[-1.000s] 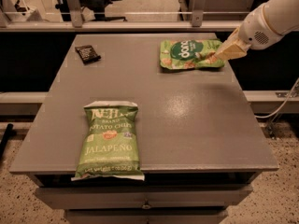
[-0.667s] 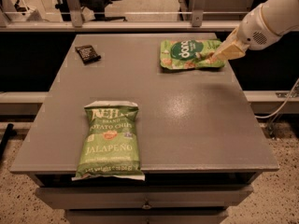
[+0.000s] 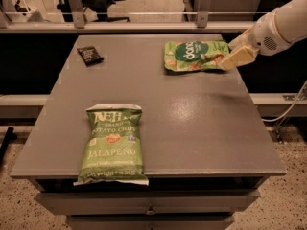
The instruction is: Move green rice chip bag near green jalapeno chip bag
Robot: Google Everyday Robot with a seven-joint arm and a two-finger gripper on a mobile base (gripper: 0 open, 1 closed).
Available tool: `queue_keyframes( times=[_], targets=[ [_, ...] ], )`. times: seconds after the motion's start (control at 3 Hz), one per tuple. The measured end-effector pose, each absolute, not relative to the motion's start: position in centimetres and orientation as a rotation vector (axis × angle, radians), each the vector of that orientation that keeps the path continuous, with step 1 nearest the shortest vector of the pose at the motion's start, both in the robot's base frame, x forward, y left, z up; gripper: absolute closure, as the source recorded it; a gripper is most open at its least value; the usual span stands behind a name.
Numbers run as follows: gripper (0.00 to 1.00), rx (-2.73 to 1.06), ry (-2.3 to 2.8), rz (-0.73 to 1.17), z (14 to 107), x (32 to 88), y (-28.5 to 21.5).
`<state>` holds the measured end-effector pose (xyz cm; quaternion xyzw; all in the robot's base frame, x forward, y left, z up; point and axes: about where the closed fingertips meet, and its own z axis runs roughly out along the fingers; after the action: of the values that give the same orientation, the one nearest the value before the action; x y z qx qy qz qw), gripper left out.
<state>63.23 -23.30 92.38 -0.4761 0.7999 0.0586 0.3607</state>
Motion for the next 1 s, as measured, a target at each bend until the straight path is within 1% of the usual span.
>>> queue_keyframes(
  times=[0.33,0.67,1.0],
  targets=[
    [0.0,-1.089,2.03,0.131,92.3,65.8,-24.9],
    [0.0,-0.974,2.009,0.133,91.5,68.8,-26.2],
    [0.0,-0.9,1.999,0.141,90.1,71.5,-26.5]
  ],
)
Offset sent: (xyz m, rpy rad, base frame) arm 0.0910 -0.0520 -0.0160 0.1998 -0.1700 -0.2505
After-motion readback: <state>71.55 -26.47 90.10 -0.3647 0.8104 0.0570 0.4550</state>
